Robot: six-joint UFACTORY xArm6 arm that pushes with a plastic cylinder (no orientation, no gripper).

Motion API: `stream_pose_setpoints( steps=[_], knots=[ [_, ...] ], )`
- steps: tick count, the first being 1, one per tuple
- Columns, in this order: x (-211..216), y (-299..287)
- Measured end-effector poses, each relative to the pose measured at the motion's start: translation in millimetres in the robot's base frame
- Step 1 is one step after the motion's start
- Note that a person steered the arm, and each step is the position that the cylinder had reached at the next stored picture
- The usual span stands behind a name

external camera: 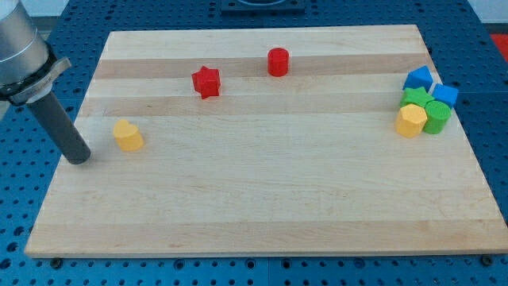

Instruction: Move the yellow heart slightly towards the right side

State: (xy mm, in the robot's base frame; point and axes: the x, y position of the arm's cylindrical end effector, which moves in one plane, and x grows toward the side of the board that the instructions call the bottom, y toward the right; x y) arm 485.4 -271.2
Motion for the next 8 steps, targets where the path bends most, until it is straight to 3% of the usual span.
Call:
stream_pose_setpoints(
  steps=[8],
  knots=[
    [0, -34]
  ],
)
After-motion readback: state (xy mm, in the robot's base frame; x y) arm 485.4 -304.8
